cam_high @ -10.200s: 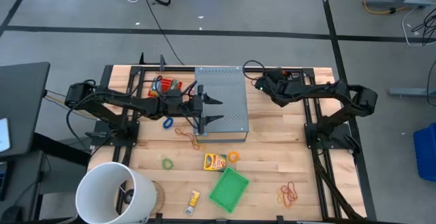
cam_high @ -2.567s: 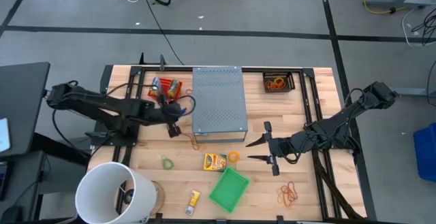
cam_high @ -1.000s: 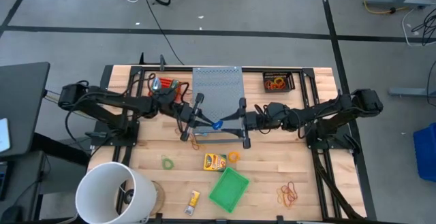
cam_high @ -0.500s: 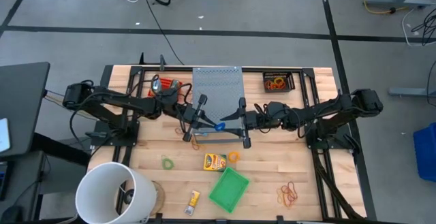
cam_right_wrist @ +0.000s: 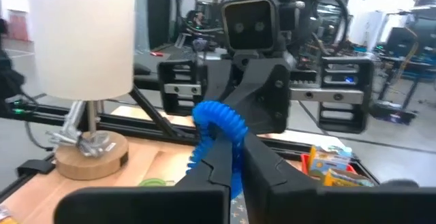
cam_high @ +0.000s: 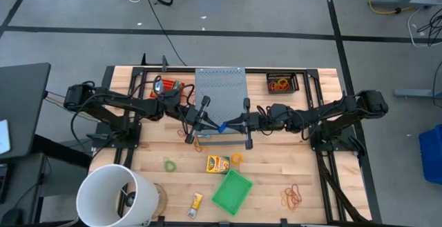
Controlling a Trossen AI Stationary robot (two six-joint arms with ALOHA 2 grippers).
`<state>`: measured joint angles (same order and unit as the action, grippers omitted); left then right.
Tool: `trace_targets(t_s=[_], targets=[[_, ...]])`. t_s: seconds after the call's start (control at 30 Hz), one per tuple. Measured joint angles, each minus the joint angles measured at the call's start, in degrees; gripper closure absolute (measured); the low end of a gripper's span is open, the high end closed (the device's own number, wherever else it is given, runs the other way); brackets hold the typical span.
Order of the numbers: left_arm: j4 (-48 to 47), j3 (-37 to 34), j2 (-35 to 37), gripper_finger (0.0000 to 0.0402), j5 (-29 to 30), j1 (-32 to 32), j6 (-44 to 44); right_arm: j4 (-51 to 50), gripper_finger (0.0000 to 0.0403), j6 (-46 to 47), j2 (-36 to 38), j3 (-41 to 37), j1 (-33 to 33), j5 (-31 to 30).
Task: Pick & Place Office Desk Supplies
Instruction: Put the blue spring keychain into the black basket
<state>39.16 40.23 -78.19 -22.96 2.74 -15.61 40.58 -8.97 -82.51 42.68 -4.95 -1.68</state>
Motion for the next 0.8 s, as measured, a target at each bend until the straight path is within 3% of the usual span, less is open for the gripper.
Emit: trace_targets(t_s=[0.17, 0.3, 0.4, 0.6, 0.8], targets=[[-0.61, 0.00, 0.00, 0.0345, -0.36, 0.62, 0.45, -0.13, 0.0394, 0.08, 0.00, 0.00, -0.42, -2.82], [-0.82, 0.00, 0.00, 0.0320, -4.29, 2.36, 2.89, -0.25, 0.0394, -0.74, 0.01, 0.00, -1.48, -6.53], [-0.92, 0.00, 0.00, 0.0316, -6.43, 3.88, 3.98, -0.95, 0.0394, -0.95, 0.01, 0.00, -2.02, -7.25], [-2.80, 0.00, 0.00, 0.0314, -4.72, 7.99, 4.90, -3.86, 0.0394, -0.33, 0.01, 0.00, -1.97, -10.69], [-5.84, 0.00, 0.00, 0.0313, -4.48, 10.96, 5.31, -5.61, 0.0394, 0.14, 0.67, 0.00, -2.87, -19.13]])
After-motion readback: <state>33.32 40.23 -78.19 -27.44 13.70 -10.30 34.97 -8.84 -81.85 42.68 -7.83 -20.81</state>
